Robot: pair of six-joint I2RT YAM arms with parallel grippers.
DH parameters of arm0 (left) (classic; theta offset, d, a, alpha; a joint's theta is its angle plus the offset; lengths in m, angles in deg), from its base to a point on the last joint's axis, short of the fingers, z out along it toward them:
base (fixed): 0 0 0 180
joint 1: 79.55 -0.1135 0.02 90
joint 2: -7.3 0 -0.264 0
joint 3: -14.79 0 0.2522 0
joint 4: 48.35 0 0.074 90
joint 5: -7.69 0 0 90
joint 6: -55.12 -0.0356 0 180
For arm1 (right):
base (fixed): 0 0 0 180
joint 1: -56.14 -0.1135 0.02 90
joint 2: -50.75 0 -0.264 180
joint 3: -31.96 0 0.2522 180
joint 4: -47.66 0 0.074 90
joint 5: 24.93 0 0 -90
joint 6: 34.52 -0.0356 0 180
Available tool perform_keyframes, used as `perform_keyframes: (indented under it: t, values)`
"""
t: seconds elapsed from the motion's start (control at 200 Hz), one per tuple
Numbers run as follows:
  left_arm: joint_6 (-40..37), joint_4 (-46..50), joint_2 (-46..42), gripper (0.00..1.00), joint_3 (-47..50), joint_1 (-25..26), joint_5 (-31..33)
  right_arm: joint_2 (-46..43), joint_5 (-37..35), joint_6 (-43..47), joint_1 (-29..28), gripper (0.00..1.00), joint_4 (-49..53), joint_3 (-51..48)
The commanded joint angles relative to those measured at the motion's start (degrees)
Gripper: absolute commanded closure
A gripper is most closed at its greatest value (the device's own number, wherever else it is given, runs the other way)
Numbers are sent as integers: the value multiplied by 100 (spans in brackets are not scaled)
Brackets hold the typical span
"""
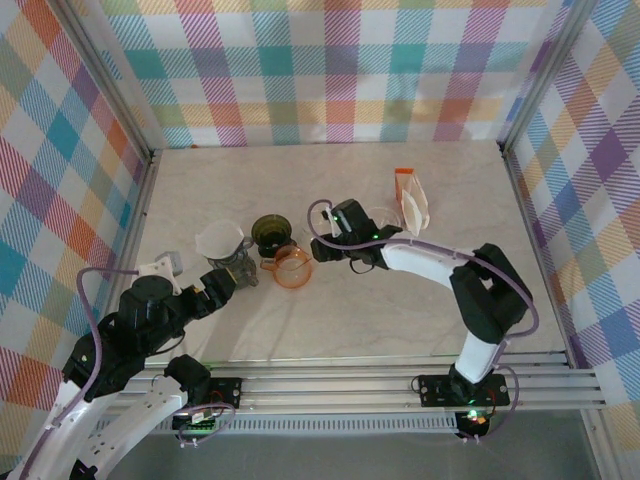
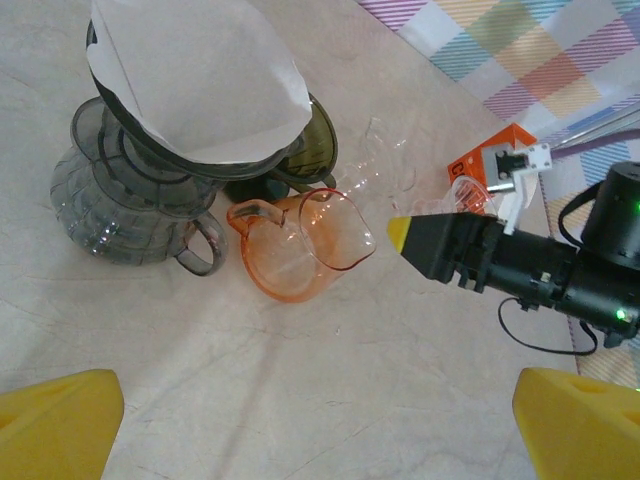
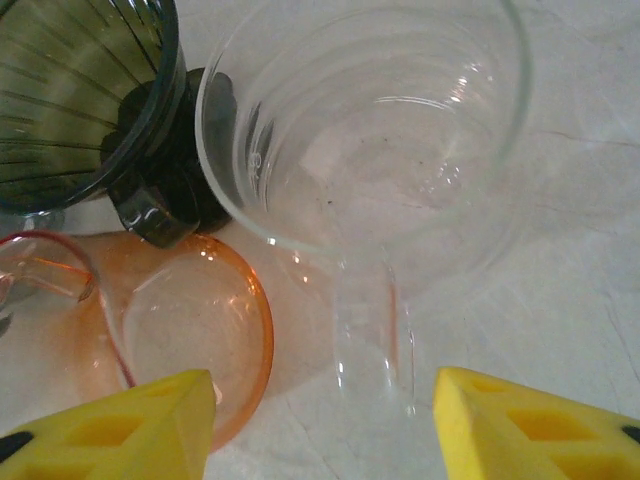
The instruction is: Place the coffee filter in the dripper
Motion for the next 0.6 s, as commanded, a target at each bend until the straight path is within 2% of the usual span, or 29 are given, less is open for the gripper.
perform_keyframes:
  t: [0.0, 0.095, 0.23, 0.33, 0.475, 0.595]
  values:
    - [11, -112, 67, 0, 39, -56, -6, 288, -78, 263, -7, 43, 23, 317]
    - [3, -119, 87, 0, 29, -56, -9, 430, -212, 291, -6, 48, 24, 404]
    - [-9, -124, 94, 0, 41, -56, 16, 485, -380, 327, -8, 68, 80, 385]
    - [-2, -145, 95, 0, 63, -56, -9, 272, -448, 344, -22, 77, 71, 165]
    - [7, -233, 104, 0, 109, -56, -55, -312, -498, 337, -97, 87, 88, -353]
    - [22, -329, 153, 0, 130, -56, -122, -915, -709, 248, -292, 88, 295, -805]
